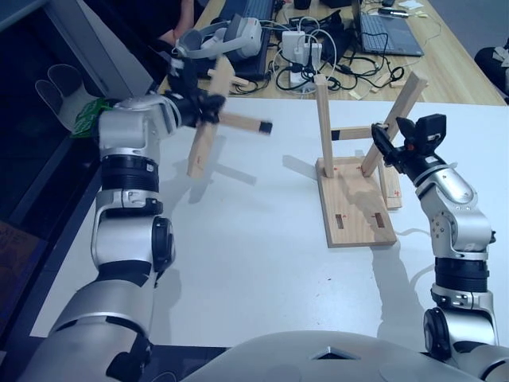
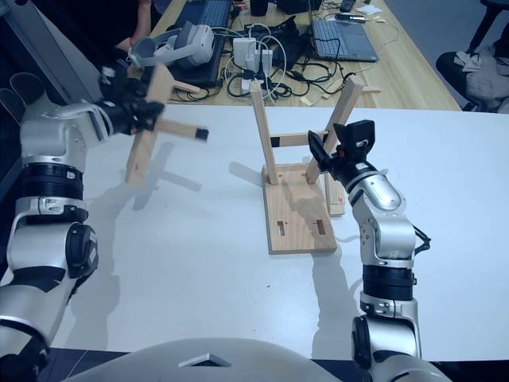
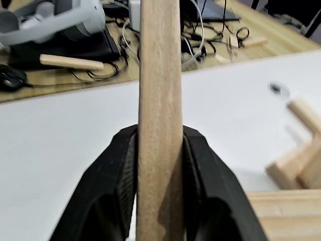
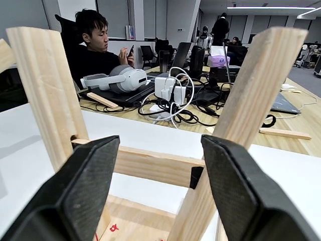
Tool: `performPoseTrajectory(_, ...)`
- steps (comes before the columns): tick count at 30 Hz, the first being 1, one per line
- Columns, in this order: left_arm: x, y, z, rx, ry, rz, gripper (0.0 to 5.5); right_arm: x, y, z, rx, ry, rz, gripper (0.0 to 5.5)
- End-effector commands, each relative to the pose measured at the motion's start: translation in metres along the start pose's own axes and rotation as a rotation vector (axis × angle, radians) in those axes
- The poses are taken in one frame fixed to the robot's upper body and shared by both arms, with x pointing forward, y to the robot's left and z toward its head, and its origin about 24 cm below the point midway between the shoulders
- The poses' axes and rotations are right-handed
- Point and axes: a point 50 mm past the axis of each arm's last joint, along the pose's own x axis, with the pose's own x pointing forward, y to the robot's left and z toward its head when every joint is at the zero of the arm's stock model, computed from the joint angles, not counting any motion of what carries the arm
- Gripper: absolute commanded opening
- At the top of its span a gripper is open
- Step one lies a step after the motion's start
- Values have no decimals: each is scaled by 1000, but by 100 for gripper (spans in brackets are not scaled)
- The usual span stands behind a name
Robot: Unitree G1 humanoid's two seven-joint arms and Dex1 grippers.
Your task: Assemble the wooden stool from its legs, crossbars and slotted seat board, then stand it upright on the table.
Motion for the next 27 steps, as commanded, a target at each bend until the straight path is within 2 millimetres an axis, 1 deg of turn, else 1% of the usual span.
performPoseTrajectory(1,-15,-7,20,-108,-280,57,104,1,9,17,-8,18,144,271)
performPoseTrajectory(2,-19,-9,24,-158,-359,74,104,-1,15,18,-12,47,220,254)
performPoseTrajectory(4,-26,-16,26,-256,-489,88,104,-5,36,19,-73,133,420,216)
performPoseTrajectory(6,-30,-29,24,-334,-571,64,104,-12,60,17,-154,225,627,183)
performPoseTrajectory(8,-33,-48,18,-400,-610,16,104,-13,84,19,-189,273,806,152)
performPoseTrajectory(9,-34,-56,15,-420,-617,-4,104,-12,93,21,-194,281,869,125)
performPoseTrajectory(11,-33,-71,11,-450,-613,-36,104,-2,112,24,-198,277,963,89)
performPoseTrajectory(12,-33,-75,9,-461,-606,-45,104,4,119,25,-200,266,981,77)
performPoseTrajectory(13,-33,-79,8,-469,-601,-53,104,10,125,25,-197,254,991,51)
performPoseTrajectory(16,-36,-88,4,-499,-589,-72,104,27,142,23,-158,219,1004,0)
performPoseTrajectory(18,-37,-92,1,-502,-579,-80,104,34,152,22,-131,206,1019,0)
performPoseTrajectory(20,-37,-94,-1,-504,-570,-87,104,38,158,21,-117,192,1010,0)
performPoseTrajectory(23,-38,-95,-2,-507,-563,-92,104,49,161,23,-90,139,933,0)
performPoseTrajectory(27,-40,-98,-3,-505,-557,-105,104,68,154,26,-89,84,783,0)
